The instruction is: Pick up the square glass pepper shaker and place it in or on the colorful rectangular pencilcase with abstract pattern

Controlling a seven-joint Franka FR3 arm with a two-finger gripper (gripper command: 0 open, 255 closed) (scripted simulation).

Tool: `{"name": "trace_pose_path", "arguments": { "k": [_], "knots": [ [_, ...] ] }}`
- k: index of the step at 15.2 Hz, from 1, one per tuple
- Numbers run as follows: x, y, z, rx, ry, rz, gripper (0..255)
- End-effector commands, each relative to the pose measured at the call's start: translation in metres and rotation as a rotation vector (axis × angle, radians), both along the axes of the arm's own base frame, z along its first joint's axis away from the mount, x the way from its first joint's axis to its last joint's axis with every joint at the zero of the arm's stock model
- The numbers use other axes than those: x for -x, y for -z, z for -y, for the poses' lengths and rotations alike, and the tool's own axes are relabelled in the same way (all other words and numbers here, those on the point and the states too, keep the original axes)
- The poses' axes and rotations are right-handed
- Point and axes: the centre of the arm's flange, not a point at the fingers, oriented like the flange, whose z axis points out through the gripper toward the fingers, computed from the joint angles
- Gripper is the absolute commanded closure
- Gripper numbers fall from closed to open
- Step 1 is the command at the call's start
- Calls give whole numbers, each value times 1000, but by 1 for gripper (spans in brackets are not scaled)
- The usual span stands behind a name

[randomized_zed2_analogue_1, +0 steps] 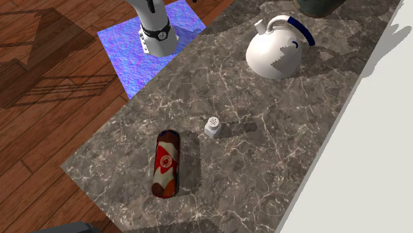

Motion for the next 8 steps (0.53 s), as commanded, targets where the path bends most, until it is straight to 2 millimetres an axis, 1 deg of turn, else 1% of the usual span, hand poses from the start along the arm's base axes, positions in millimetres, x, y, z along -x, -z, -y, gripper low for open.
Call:
{"name": "trace_pose_path", "arguments": {
  "k": [1,8],
  "knots": [
    [0,0,0,0,0,0,0],
    [-78,56,10,-14,-19,-42,0]
  ]
}}
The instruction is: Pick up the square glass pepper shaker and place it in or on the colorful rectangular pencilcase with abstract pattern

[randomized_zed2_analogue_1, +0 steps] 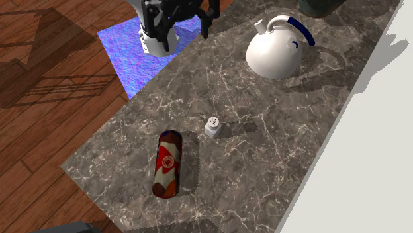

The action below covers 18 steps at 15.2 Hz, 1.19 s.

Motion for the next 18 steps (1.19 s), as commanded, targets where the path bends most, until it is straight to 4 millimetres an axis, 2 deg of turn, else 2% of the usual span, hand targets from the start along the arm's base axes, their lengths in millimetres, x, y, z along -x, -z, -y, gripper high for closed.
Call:
{"name": "trace_pose_path", "arguments": {
  "k": [1,14,18],
  "knots": [
    [-22,18,1,-4,-6,-12,0],
    [-161,133,13,-31,-41,-91,0],
    [-165,152,14,-32,-42,-93,0]
  ]
}}
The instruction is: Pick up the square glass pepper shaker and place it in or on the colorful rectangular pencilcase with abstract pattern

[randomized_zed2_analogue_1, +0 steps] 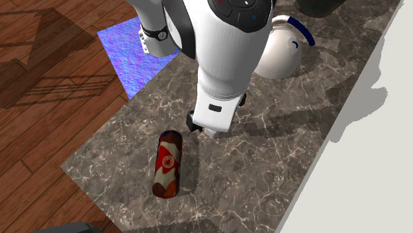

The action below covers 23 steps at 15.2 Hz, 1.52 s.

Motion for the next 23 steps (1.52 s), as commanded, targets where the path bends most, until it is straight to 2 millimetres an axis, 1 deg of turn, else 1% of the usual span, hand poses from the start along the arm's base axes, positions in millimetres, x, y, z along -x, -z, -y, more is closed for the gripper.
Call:
{"name": "trace_pose_path", "arguments": {
  "k": [1,3,4,12,13,22,23],
  "knots": [
    [-2,11,0,0,0,0,0],
    [-2,22,0,0,0,0,0],
    [-2,30,0,0,0,0,0],
    [-2,30,0,0,0,0,0],
    [-2,30,0,0,0,0,255],
    [-2,30,0,0,0,0,255],
    [-2,25,0,0,0,0,255]
  ]
}}
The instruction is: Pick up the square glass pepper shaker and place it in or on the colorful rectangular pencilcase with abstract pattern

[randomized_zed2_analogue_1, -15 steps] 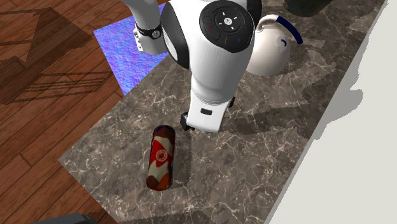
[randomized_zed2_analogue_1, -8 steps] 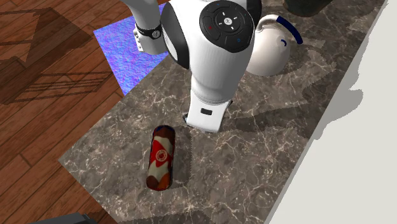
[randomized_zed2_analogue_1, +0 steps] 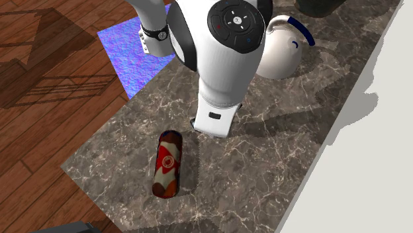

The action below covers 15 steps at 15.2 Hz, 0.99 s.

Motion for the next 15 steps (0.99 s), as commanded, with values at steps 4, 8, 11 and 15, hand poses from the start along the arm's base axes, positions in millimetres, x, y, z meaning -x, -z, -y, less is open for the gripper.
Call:
{"name": "trace_pose_path", "arguments": {
  "k": [4,8,11,15],
  "knots": [
    [0,-24,0,0,0,0,255],
    [0,-45,0,0,0,0,255],
    [0,-61,0,0,0,0,255],
    [0,-82,0,0,0,0,255]
  ]
}}
